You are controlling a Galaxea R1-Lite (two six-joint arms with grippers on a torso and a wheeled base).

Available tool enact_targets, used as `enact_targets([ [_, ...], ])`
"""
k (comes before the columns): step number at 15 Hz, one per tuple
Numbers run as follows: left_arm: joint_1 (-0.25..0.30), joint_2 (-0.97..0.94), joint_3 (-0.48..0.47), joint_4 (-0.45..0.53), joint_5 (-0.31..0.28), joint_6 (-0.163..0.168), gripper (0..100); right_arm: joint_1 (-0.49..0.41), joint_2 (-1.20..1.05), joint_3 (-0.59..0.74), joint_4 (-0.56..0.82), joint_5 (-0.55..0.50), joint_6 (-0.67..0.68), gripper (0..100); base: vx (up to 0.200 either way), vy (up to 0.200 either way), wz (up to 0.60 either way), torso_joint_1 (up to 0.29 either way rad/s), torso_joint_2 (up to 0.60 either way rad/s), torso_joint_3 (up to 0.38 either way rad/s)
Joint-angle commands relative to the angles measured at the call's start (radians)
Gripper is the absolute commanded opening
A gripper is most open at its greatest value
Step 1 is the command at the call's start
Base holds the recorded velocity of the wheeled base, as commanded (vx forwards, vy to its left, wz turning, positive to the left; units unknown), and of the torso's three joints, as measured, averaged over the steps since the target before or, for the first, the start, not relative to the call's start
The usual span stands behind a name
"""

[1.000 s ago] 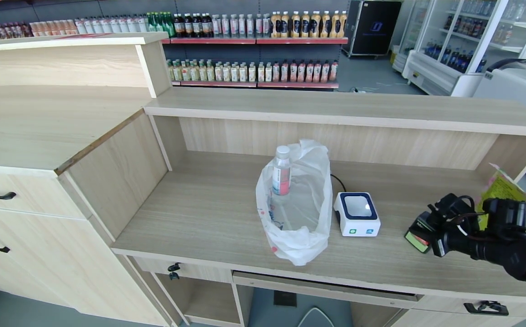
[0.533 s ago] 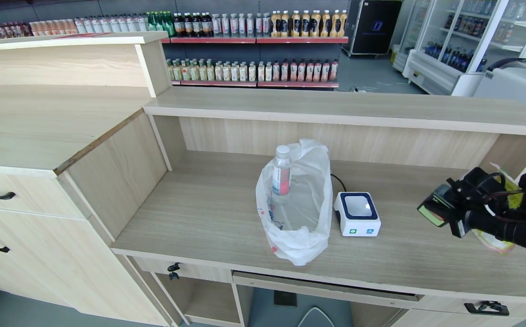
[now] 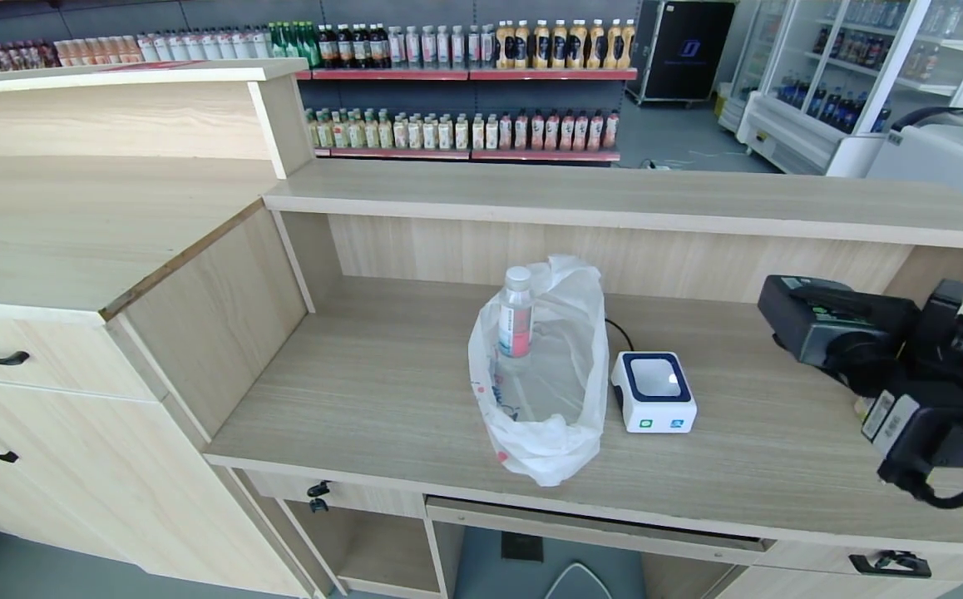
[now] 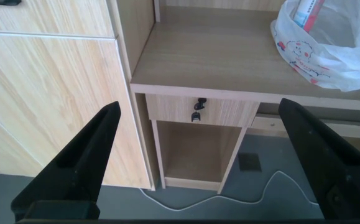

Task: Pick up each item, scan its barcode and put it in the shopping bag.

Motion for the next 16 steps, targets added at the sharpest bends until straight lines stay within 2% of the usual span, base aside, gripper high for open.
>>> enact_targets([
  [1,0.0,0.001,0.0,0.0,0.0,0.0,100,0.178,-0.088,-0.012,0.003,-0.002,-0.269,0,0.0,0.0,0.0,0.0,0.0,0.0],
  [4,0.0,0.001,0.0,0.0,0.0,0.0,100,0.288,-0.102,-0.015,0.0,-0.002,-0.582,0,0.0,0.0,0.0,0.0,0.0,0.0],
  [6,0.0,0.001,0.0,0.0,0.0,0.0,100,0.345,-0.092,-0.012,0.0,-0.002,-0.712,0,0.0,0.0,0.0,0.0,0.0,0.0],
  [8,0.0,0.001,0.0,0.0,0.0,0.0,100,0.382,-0.088,-0.007,0.0,-0.002,-0.753,0,0.0,0.0,0.0,0.0,0.0,0.0],
  [10,0.0,0.001,0.0,0.0,0.0,0.0,100,0.455,-0.106,-0.002,-0.005,-0.002,-0.755,0,0.0,0.0,0.0,0.0,0.0,0.0],
  [11,0.0,0.001,0.0,0.0,0.0,0.0,100,0.521,-0.086,-0.004,-0.036,-0.002,-0.755,0,0.0,0.0,0.0,0.0,0.0,0.0],
  [14,0.0,0.001,0.0,0.0,0.0,0.0,100,0.679,-0.002,-0.004,-0.249,-0.004,-0.755,0,0.0,0.0,0.0,0.0,0.0,0.0],
  [16,0.0,0.001,0.0,0.0,0.0,0.0,100,0.733,0.013,-0.001,-0.283,-0.004,-0.767,0,0.0,0.0,0.0,0.0,0.0,0.0],
])
